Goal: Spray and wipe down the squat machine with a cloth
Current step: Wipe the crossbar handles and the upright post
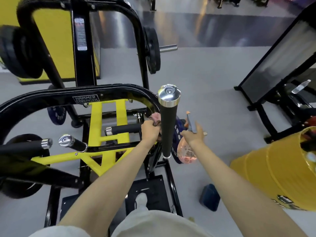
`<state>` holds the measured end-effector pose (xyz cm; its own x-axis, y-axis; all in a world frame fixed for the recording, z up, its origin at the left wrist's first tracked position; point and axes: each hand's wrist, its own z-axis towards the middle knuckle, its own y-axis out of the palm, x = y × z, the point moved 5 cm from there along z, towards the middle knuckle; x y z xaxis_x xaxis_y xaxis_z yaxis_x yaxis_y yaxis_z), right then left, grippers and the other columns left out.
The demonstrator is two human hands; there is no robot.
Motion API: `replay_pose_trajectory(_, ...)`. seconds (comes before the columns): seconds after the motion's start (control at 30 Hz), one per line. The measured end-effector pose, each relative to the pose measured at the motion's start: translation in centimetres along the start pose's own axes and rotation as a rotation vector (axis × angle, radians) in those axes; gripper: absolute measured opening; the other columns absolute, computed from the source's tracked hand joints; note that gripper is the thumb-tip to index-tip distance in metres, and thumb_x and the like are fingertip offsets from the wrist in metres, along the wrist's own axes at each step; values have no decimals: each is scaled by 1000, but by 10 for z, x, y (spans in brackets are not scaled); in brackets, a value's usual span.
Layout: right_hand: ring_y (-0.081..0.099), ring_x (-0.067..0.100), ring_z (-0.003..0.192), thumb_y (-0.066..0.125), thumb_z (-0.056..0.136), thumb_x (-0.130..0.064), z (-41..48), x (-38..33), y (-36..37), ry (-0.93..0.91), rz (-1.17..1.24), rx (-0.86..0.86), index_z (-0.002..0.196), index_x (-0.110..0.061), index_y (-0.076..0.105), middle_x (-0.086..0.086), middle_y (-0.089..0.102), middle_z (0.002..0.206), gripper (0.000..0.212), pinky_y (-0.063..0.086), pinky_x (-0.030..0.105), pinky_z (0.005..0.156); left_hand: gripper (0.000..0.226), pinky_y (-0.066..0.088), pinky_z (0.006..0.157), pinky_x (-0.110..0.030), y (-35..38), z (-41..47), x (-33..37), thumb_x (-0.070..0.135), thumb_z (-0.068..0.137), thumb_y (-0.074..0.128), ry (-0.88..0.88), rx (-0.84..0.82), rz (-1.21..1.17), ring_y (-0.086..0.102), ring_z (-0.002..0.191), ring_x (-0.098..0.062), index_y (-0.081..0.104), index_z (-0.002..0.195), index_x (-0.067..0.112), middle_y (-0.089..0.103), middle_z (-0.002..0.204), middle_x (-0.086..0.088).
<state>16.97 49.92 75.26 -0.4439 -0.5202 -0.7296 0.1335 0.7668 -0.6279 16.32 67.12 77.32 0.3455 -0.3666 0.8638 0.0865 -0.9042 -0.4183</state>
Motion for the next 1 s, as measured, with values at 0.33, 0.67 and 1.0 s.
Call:
replay_pose_trajectory(0.33, 63, 28, 81, 68, 78, -7, -5, 24, 6, 60, 0, -45, 90, -18, 57, 6, 63, 84, 20, 55, 45, 80, 23, 49, 85, -20, 4, -5, -21, 5, 87, 65, 565, -181, 271, 59, 96, -10, 69, 102, 22, 67, 104, 7)
replay_pose_trajectory(0.67, 61, 27, 77, 61, 73, -1, -18, 41, -6, 102, 58, -89, 85, -20, 57, 2, 62, 78, 23, 53, 38, 77, 13, 49, 88, -18, 21, 17, -27, 26, 91, 64, 672, -328, 541, 57, 89, 5, 63, 102, 33, 62, 96, 23)
replay_pose_trajectory(1.0, 61, 30, 89, 69, 77, -3, -9, 35, 1, 133, 64, -100, 93, -21, 58, 6, 63, 90, 27, 50, 35, 79, 23, 49, 72, -19, 18, 21, -91, -2, 90, 52, 303, -63, 304, 64, 82, -7, 66, 106, 8, 58, 89, 3)
